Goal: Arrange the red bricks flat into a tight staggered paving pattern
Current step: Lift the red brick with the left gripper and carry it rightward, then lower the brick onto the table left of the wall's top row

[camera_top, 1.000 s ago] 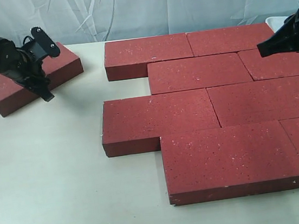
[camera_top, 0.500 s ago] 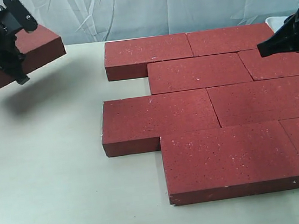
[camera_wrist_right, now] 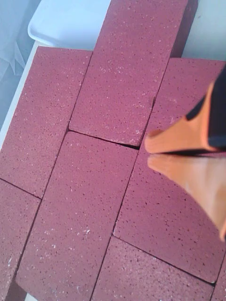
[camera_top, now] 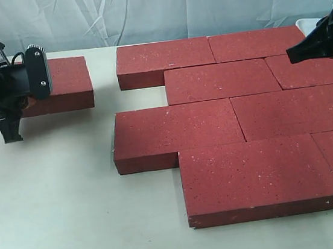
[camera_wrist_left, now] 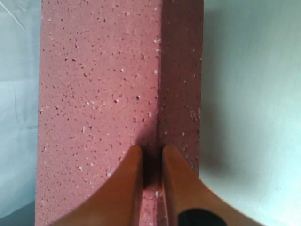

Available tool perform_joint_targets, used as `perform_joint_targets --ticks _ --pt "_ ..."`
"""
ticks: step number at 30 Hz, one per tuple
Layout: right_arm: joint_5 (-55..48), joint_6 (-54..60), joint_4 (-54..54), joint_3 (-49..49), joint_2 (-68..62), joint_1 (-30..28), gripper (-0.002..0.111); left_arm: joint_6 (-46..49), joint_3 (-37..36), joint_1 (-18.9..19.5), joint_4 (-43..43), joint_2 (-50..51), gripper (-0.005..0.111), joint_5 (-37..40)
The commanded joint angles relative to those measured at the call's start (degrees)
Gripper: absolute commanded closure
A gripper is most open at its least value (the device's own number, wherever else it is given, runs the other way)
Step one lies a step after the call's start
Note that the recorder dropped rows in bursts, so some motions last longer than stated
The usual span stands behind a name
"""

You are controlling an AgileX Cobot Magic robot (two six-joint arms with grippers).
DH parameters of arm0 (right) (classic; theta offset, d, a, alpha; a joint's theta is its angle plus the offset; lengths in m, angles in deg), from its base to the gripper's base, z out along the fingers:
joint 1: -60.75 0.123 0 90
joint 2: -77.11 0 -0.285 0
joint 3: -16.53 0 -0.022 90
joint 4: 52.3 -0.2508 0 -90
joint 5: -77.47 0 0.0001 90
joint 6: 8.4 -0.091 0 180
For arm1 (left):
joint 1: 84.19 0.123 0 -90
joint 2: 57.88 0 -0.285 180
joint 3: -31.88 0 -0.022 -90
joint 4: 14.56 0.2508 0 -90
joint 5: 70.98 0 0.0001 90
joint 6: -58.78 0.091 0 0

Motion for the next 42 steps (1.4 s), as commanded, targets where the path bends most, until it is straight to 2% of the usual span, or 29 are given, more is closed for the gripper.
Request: perform_joint_targets --ticks 1,5,9,19,25,32,42 --pt "0.82 -0.02 -0.07 -0.12 0.40 -0.23 0.109 0.72 -1.39 -1.39 -1.56 -0.60 0.106 -4.15" --pt "0.82 -0.02 0.07 -0.12 0.40 -0.23 0.109 0.72 -1.39 -3.69 -1.85 -0.60 0.106 -4.53" --pt "0.82 -0.02 0.07 -0.12 0.40 -0.23 0.109 0.72 -1.39 -5.70 -2.12 -0.37 0.106 -8.09" --pt "0.60 -0.02 0.08 -0.12 0.40 -0.23 0.109 0.72 -1.39 -6.27 -2.02 4.33 0.106 -10.72" --pt "0.70 -0.02 0.08 -0.12 0.40 -0.23 0.109 2.33 -1.39 -6.84 -0.65 5.31 0.106 -3.12" --pt "0.80 -0.02 0.08 -0.12 0.40 -0.23 0.109 5.33 -1.39 -6.84 -0.65 4.81 0.106 -0.01" --pt "0.91 -0.02 0.08 -0.12 0.40 -0.23 0.109 12.77 -1.39 -7.12 -8.03 4.96 0.106 -3.78"
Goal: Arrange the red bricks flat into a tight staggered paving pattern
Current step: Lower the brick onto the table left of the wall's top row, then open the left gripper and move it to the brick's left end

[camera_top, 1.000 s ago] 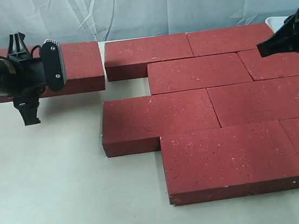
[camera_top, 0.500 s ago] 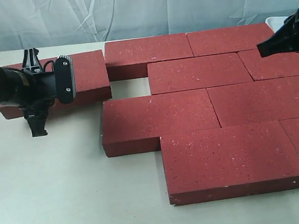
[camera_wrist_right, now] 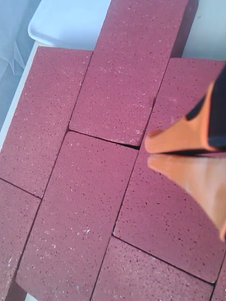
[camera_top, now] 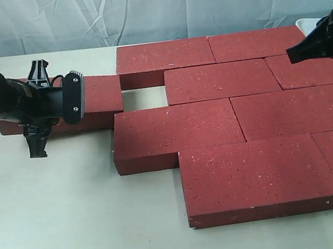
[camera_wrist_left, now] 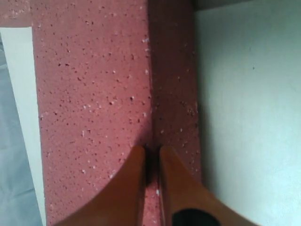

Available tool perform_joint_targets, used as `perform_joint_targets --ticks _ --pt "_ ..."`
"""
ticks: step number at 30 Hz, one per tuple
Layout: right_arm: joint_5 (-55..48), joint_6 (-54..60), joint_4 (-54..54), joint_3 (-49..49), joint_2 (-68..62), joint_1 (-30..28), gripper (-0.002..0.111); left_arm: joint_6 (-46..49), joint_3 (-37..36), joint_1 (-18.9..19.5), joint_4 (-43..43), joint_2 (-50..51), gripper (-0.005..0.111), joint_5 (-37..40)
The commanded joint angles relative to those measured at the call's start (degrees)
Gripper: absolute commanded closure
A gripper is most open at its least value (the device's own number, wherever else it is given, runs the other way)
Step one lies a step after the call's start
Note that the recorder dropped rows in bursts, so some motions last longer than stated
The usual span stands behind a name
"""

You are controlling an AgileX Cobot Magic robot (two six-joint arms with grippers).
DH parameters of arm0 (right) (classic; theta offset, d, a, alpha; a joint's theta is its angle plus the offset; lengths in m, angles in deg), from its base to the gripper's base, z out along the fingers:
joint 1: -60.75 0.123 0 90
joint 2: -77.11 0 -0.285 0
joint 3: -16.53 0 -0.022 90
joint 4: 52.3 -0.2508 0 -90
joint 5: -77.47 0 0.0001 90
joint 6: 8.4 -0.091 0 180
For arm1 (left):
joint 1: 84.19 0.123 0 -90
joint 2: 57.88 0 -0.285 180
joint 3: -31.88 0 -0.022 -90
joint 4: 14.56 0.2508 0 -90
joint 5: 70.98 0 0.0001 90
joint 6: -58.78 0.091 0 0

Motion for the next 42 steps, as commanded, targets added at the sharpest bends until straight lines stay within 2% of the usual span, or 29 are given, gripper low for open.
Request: perform_joint_targets --ticks 1,4,6,8,10,12,13,15,20,24,26,29,31,35,38,42 --pt "0.91 -0.02 0.08 -0.12 0.40 -0.23 0.109 2.47 -0.19 -0.55 -2.48 0.79 0.106 -1.00" --pt "0.91 -0.02 0.08 -0.12 0.40 -0.23 0.109 2.71 -0.19 -0.55 -2.04 2.79 0.106 -0.99" --pt "0.91 -0.02 0.08 -0.12 0.40 -0.23 0.109 4.38 -0.19 -0.55 -2.04 3.79 0.099 -0.43" --pt "0.91 -0.02 0.08 -0.12 0.40 -0.23 0.109 5.27 -0.19 -0.55 -2.04 4.11 0.085 -0.17" --pt "0.80 -0.02 0.08 -0.12 0.40 -0.23 0.109 5.27 -0.19 -0.55 -2.04 3.99 0.062 -1.22" --pt "0.80 -0.02 0.08 -0.12 0.40 -0.23 0.109 5.16 -0.19 -0.55 -2.04 3.20 0.044 -1.73" --pt "0.80 -0.02 0.08 -0.12 0.40 -0.23 0.109 4.98 -0.19 -0.45 -2.17 2.73 0.038 -2.00" --pt "0.80 -0.02 0.08 -0.12 0.40 -0.23 0.109 4.81 -0.19 -0.19 -2.17 1.14 0.036 -2.01" --pt "0.80 -0.02 0.08 -0.12 0.40 -0.23 0.109 4.72 -0.19 1.45 -2.03 -5.51 0.036 1.79" --pt "0.80 -0.02 0.08 -0.12 0.40 -0.23 0.109 -0.70 -0.19 5.40 -2.14 -10.59 0.039 5.25" --pt "0.80 -0.02 0.08 -0.12 0.40 -0.23 0.109 -10.17 -0.19 9.19 -2.14 -11.90 0.051 3.53" --pt "0.92 -0.02 0.08 -0.12 0.40 -0.23 0.109 -26.38 -0.19 14.73 -2.24 -11.15 0.087 2.07" --pt "0.82 -0.02 0.08 -0.12 0.40 -0.23 0.109 -37.22 0.49 17.64 -2.62 -9.45 0.106 2.45" --pt "0.82 -0.02 0.08 -0.12 0.40 -0.23 0.109 -52.25 3.93 21.10 -2.62 -4.07 0.105 8.41" --pt "0.82 -0.02 0.08 -0.12 0.40 -0.23 0.109 -54.04 7.11 21.34 -2.62 0.55 0.105 12.34" --pt "0.82 -0.02 0.08 -0.12 0.40 -0.23 0.109 -58.84 10.53 21.34 -2.62 5.39 0.105 11.54"
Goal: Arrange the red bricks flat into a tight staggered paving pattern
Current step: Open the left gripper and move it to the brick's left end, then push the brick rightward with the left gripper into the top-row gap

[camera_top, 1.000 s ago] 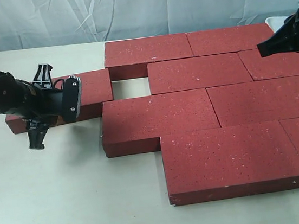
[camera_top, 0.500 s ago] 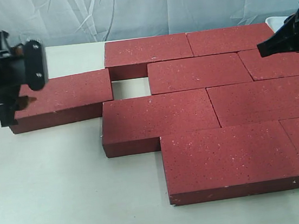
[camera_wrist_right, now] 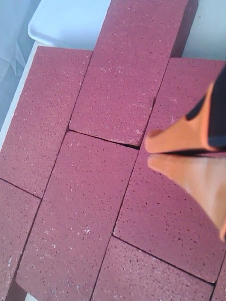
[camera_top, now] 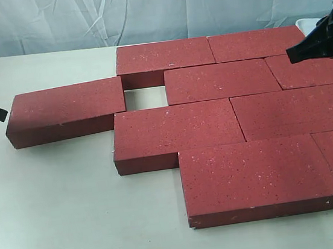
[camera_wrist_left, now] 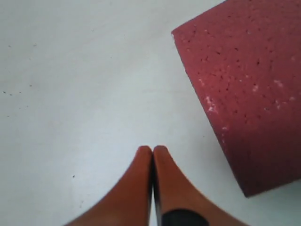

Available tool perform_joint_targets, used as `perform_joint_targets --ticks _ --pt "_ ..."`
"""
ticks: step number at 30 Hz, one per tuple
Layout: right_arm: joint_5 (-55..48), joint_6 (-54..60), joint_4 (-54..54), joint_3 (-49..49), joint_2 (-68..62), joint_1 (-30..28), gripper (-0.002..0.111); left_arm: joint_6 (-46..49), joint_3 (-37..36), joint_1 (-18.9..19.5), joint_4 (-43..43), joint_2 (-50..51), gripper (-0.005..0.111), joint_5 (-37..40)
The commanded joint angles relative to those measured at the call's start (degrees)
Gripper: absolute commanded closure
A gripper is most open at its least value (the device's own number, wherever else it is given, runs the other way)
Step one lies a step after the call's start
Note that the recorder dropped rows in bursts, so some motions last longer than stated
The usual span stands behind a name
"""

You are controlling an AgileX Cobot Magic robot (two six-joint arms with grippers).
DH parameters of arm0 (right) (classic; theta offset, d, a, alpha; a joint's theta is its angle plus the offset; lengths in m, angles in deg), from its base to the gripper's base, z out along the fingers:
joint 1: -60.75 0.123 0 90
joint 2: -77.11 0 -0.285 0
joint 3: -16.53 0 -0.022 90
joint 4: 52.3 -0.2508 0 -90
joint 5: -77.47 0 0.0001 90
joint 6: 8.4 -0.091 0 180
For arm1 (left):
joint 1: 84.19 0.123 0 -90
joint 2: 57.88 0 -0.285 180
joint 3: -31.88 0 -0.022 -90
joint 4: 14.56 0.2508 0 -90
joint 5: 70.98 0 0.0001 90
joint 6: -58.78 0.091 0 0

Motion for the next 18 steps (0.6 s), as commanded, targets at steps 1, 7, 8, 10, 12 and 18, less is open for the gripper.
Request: perform_joint_targets --ticks 1,7,8,10,12,18 --pt "0.82 -0.02 0.08 -0.12 0.40 -0.23 0.109 -6.10 4.27 0.13 -0.79 5.36 0.105 -0.08" --pt "0.69 -0.02 -0.05 -0.12 0.40 -0.23 0.109 -9.94 10.40 0.03 -4.77 10.84 0.105 0.79" --pt "0.69 -0.02 -0.05 -0.12 0.40 -0.23 0.109 -9.94 11.24 0.03 -4.92 11.55 0.105 1.24" --pt "0.80 -0.02 -0.04 -0.12 0.40 -0.23 0.109 -9.94 12.28 0.03 -4.92 12.68 0.105 1.40" --pt "0.80 -0.02 -0.04 -0.12 0.40 -0.23 0.109 -9.94 13.37 0.03 -5.06 13.79 0.105 1.40" --pt "0.80 -0.02 -0.04 -0.12 0.40 -0.23 0.109 -10.32 16.01 -0.20 -8.15 17.27 0.105 1.19"
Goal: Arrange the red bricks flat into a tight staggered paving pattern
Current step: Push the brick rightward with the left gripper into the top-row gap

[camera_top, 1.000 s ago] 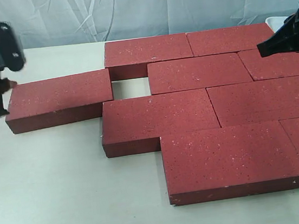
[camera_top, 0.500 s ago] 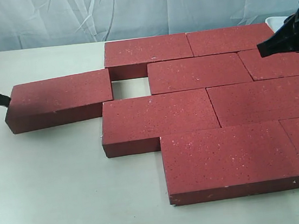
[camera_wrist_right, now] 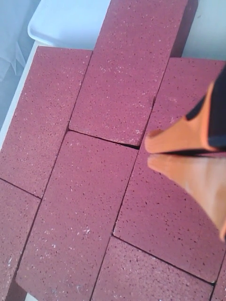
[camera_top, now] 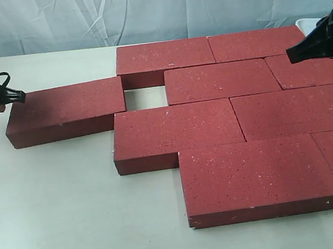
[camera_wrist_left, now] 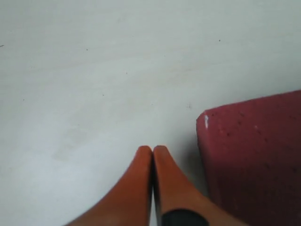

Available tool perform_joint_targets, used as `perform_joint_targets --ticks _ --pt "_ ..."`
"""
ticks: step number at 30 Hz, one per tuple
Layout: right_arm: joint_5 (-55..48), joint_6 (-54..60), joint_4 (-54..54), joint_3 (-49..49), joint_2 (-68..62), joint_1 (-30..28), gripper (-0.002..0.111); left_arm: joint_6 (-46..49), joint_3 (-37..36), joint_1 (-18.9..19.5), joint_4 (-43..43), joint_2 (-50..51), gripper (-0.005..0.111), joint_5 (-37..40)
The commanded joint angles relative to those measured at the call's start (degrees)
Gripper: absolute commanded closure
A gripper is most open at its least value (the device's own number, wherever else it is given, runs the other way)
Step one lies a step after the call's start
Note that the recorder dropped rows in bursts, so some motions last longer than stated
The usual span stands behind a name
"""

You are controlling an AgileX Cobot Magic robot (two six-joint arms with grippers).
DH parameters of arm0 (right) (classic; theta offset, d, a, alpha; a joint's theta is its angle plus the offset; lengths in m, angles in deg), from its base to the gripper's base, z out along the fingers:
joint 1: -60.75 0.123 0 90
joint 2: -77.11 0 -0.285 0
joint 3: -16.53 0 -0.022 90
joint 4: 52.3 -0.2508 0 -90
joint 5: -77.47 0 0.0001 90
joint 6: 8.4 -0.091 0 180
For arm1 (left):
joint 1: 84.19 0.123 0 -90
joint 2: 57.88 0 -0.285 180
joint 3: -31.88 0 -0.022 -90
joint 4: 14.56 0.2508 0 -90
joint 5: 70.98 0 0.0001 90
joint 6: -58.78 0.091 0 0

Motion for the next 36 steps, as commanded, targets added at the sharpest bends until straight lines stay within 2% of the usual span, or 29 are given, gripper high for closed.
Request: perform_joint_targets --ticks 1,7,16,23,36 --pt "0.80 0.09 -0.04 -0.12 0.40 -0.23 0.109 -0.31 1.90 -0.49 -2.84 2.39 0.105 -0.25" --pt "0.93 0.09 0.08 -0.12 0.40 -0.23 0.109 0.22 3.14 -1.44 -4.25 3.27 0.105 -1.97" --pt "0.81 0.09 0.08 -0.12 0.40 -0.23 0.109 1.55 3.52 -5.55 -6.27 4.62 0.105 -7.99" --pt "0.81 0.09 0.08 -0.12 0.40 -0.23 0.109 1.44 3.67 -7.01 -6.72 6.29 0.105 -9.99" --pt "0.80 0.09 -0.04 -0.12 0.40 -0.23 0.109 1.44 4.00 -15.82 -8.34 6.29 0.105 -12.29"
